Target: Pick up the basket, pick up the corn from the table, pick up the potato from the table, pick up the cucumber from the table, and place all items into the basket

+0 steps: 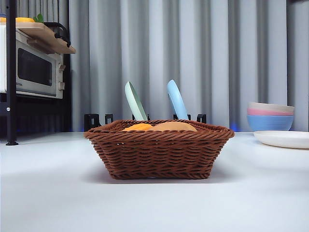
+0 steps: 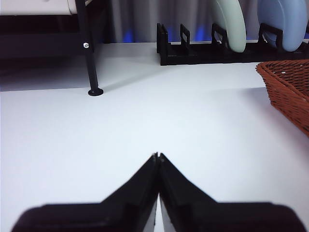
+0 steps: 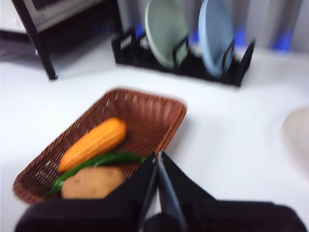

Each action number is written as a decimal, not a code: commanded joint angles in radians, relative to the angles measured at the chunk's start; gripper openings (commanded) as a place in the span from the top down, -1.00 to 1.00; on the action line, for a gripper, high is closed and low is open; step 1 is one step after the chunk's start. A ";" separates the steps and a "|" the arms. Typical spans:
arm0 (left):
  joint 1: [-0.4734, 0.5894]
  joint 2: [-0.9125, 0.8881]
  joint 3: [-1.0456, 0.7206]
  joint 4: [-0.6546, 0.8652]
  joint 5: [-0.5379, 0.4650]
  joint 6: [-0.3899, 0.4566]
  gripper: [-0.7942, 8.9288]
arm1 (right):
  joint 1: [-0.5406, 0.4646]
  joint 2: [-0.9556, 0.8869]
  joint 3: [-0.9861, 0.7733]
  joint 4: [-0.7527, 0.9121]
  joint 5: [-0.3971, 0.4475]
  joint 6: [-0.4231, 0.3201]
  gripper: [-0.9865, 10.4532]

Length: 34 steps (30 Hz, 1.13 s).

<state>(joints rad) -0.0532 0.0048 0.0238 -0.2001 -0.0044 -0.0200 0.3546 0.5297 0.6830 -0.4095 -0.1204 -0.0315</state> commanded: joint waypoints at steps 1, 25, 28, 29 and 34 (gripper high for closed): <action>0.003 -0.003 -0.016 0.005 0.005 -0.009 0.84 | -0.052 -0.075 -0.050 0.039 -0.002 -0.109 0.83; 0.003 -0.003 -0.016 0.006 0.005 -0.009 0.84 | -0.274 -0.529 -0.651 0.275 -0.053 0.009 0.83; 0.003 -0.003 -0.016 0.005 0.005 -0.009 0.84 | -0.274 -0.529 -0.669 0.275 -0.040 0.025 0.83; 0.003 -0.003 -0.016 0.005 0.005 -0.009 0.84 | -0.274 -0.529 -0.677 0.272 -0.027 0.040 0.83; 0.003 -0.003 -0.016 0.006 0.005 -0.009 0.84 | -0.274 -0.529 -0.677 0.239 -0.010 0.042 0.82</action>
<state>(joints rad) -0.0532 0.0048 0.0238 -0.1997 -0.0040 -0.0200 0.0830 0.0040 0.0189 -0.1650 -0.1333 -0.0040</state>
